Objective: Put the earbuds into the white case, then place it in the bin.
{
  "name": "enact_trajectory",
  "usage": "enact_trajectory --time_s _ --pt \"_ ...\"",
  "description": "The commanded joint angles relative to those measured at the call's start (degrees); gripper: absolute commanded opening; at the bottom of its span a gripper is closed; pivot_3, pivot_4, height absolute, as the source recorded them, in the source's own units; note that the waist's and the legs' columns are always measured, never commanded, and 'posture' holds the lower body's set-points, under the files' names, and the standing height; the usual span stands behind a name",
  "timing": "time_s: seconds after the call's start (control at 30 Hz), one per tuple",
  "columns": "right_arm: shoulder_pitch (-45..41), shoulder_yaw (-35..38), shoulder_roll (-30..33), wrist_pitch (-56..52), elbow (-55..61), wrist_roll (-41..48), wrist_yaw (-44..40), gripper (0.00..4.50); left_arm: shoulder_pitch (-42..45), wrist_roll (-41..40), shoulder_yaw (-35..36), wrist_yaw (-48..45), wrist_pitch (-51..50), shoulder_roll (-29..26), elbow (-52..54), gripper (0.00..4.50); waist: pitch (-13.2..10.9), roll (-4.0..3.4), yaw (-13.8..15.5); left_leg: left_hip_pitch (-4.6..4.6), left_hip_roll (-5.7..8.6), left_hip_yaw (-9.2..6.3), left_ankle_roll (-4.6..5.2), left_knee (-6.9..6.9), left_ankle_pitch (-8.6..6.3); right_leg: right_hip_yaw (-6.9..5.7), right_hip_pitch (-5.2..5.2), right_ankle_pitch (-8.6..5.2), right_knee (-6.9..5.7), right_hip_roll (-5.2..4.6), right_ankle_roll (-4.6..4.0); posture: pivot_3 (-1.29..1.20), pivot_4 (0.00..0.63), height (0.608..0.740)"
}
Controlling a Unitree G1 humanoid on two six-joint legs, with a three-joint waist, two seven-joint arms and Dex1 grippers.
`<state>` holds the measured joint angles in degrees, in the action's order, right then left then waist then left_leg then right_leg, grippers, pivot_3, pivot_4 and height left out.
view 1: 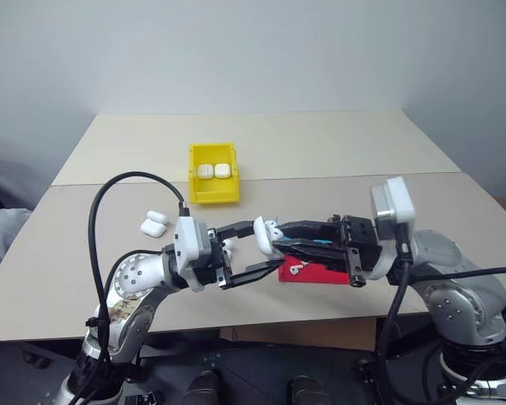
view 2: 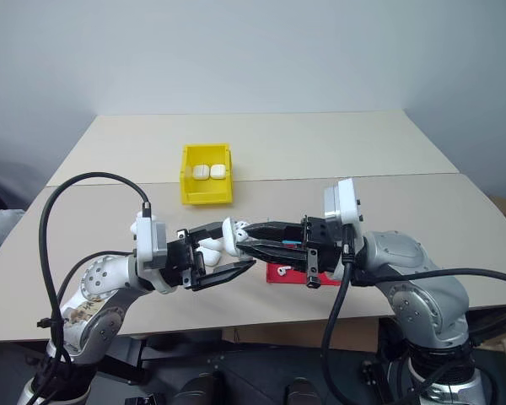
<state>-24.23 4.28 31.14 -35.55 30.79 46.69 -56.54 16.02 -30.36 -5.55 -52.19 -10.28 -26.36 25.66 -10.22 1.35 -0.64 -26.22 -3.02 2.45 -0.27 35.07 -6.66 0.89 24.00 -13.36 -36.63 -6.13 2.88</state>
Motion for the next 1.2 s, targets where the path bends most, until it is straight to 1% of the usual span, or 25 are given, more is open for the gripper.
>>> enact_trajectory --time_s 0.03,0.27,0.37,0.43,0.63,0.77,0.87,0.93,0.97,1.03,1.13,1.2 --pt "0.20 -0.41 0.77 2.41 0.36 -0.56 -0.77 1.17 0.49 -0.13 0.89 0.38 1.27 0.25 1.46 2.77 0.00 0.00 -0.03 0.00 0.00 0.00 0.00 0.00 0.00 0.00 0.00 0.00 0.00 0.00 0.00 0.00 0.150 0.740" --pt "1.40 -1.54 1.09 4.44 -0.10 -1.52 -1.82 1.17 0.60 0.11 0.96 0.59 1.31 0.21 1.35 2.77 0.00 0.00 0.01 0.00 0.00 0.00 -0.01 0.00 -0.01 0.00 0.00 0.00 0.05 0.00 0.00 0.00 0.150 0.740" --pt "2.06 -1.75 1.30 5.70 0.28 -1.93 -2.48 1.79 0.57 0.22 1.03 0.47 1.48 0.16 1.22 2.77 0.00 0.00 0.03 -0.01 0.00 0.00 -0.01 -0.01 -0.01 0.00 -0.01 0.00 0.07 0.00 0.00 0.00 0.150 0.740" --pt "2.40 -2.35 1.68 6.34 0.46 -3.82 -1.65 2.44 0.60 0.30 1.02 0.39 1.48 0.19 1.19 2.77 0.00 0.00 0.03 -0.01 0.00 0.00 -0.01 -0.02 -0.01 -0.01 -0.01 0.00 0.08 0.00 0.00 0.00 0.150 0.740" --pt "3.07 -1.38 2.90 8.10 -0.12 -4.42 -2.59 2.44 0.49 0.81 0.98 -0.18 1.79 0.04 0.47 2.77 0.00 0.00 0.07 -0.02 0.00 0.00 -0.01 -0.02 -0.01 0.00 -0.01 0.00 0.11 0.00 0.00 0.00 0.150 0.740" --pt "3.38 3.35 6.34 7.65 -0.11 -1.08 -4.48 2.44 0.76 2.12 0.78 -0.93 2.59 -0.41 -1.08 2.77 0.00 0.00 0.20 -0.03 0.00 0.00 -0.02 -0.05 -0.01 -0.01 -0.07 0.05 0.33 0.00 0.05 0.00 0.150 0.740" --pt "1.05 5.82 8.90 6.01 0.27 2.47 -4.67 2.44 1.48 3.43 -0.14 -1.00 2.51 -0.61 -2.25 2.77 0.00 0.00 0.35 -0.05 0.00 0.02 -0.02 -0.07 -0.01 -0.01 -0.17 0.13 0.56 0.00 0.10 0.00 0.150 0.740" --pt "-2.49 6.25 10.47 3.76 0.38 5.74 -4.27 2.08 1.98 4.67 -1.06 -1.53 3.06 -0.60 -3.31 2.77 0.00 0.00 0.24 -0.07 0.00 0.05 -0.03 -0.07 -0.02 0.00 -0.17 0.18 0.61 -0.01 0.15 0.00 0.150 0.740" --pt "-4.22 5.82 10.96 2.90 0.34 6.44 -3.89 1.81 2.24 5.26 -1.50 -1.70 2.99 -0.71 -3.68 2.77 0.00 0.00 0.20 -0.07 -0.01 0.06 -0.03 -0.06 -0.02 0.01 -0.15 0.20 0.61 -0.01 0.16 0.00 0.150 0.740" --pt "-7.97 3.34 11.83 1.25 -0.27 5.46 -2.85 1.15 3.02 6.55 -2.48 -1.97 3.36 -0.52 -4.72 2.77 0.00 0.00 0.13 -0.07 -0.02 0.05 -0.03 -0.08 -0.02 -0.01 -0.13 0.22 0.60 -0.01 0.14 0.00 0.150 0.740" --pt "-13.92 -2.18 12.21 -1.24 -1.40 1.05 -0.73 0.02 4.62 8.15 -3.76 -1.29 2.97 0.29 -5.77 2.77 0.00 0.00 0.04 -0.07 -0.02 0.05 -0.03 -0.10 -0.02 -0.01 -0.08 0.23 0.59 -0.01 0.13 0.00 0.150 0.740" --pt "-16.24 -4.64 11.77 -1.40 -1.84 -0.85 -0.44 0.02 5.20 8.78 -4.12 -1.22 3.53 0.83 -6.41 2.77 0.00 0.00 0.08 -0.10 -0.02 0.06 -0.03 -0.11 -0.02 0.00 -0.04 0.23 0.59 -0.01 0.11 0.00 0.150 0.740"
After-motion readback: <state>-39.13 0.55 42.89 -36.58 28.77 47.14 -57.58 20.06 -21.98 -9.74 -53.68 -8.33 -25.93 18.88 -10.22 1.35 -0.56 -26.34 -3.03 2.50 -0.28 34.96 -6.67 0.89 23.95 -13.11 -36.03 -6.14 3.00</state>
